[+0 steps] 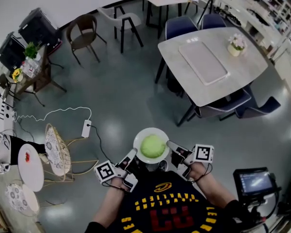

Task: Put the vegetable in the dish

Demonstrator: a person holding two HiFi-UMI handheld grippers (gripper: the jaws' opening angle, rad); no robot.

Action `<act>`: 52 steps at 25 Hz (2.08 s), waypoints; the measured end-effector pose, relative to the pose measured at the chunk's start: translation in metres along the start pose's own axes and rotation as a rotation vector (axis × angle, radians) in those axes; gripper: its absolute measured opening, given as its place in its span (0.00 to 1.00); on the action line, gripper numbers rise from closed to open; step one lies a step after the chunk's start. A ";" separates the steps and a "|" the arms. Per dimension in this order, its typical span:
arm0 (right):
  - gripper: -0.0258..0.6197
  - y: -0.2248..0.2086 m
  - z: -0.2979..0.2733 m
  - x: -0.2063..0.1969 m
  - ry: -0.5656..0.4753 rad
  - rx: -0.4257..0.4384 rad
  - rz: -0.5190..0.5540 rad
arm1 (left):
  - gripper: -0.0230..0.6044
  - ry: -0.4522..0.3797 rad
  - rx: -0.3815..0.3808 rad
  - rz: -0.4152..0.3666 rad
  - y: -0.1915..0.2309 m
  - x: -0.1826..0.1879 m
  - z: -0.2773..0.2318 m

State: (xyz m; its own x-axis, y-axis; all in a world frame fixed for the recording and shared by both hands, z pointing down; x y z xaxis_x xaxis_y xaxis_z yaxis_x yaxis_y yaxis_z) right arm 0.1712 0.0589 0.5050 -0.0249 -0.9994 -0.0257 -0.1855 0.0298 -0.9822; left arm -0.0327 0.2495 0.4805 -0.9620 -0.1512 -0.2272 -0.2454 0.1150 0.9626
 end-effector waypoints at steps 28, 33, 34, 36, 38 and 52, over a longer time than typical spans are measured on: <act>0.07 0.046 -0.165 0.114 -0.388 -0.144 -0.097 | 0.06 0.375 -0.061 -0.019 0.036 0.264 -0.166; 0.07 0.066 -0.196 0.141 -0.385 -0.142 -0.092 | 0.06 0.384 -0.112 0.029 0.031 0.298 -0.195; 0.07 0.065 -0.200 0.145 -0.383 -0.141 -0.097 | 0.06 0.387 -0.110 0.037 0.035 0.300 -0.199; 0.07 0.059 -0.205 0.150 -0.378 -0.142 -0.111 | 0.06 0.387 -0.101 0.044 0.041 0.302 -0.203; 0.07 0.050 -0.208 0.154 -0.363 -0.139 -0.111 | 0.06 0.375 -0.095 0.043 0.047 0.301 -0.204; 0.07 0.043 -0.248 0.299 -0.224 -0.082 -0.069 | 0.06 0.226 -0.062 0.004 0.039 0.342 -0.308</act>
State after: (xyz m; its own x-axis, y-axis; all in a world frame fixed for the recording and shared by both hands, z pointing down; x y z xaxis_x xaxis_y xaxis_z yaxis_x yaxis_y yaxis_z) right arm -0.0879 -0.2333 0.5008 0.2076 -0.9782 -0.0086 -0.2588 -0.0465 -0.9648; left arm -0.3342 -0.1001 0.4860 -0.9100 -0.3677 -0.1915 -0.2273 0.0560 0.9722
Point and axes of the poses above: the fingertips, and each gripper's own axes: z backward along the fingers, y to its left, x out of its top, the point moved 8 cm from there along z, backward along the fingers, and after that the axes turned 9 degrees about -z, right-handed, at the moved point
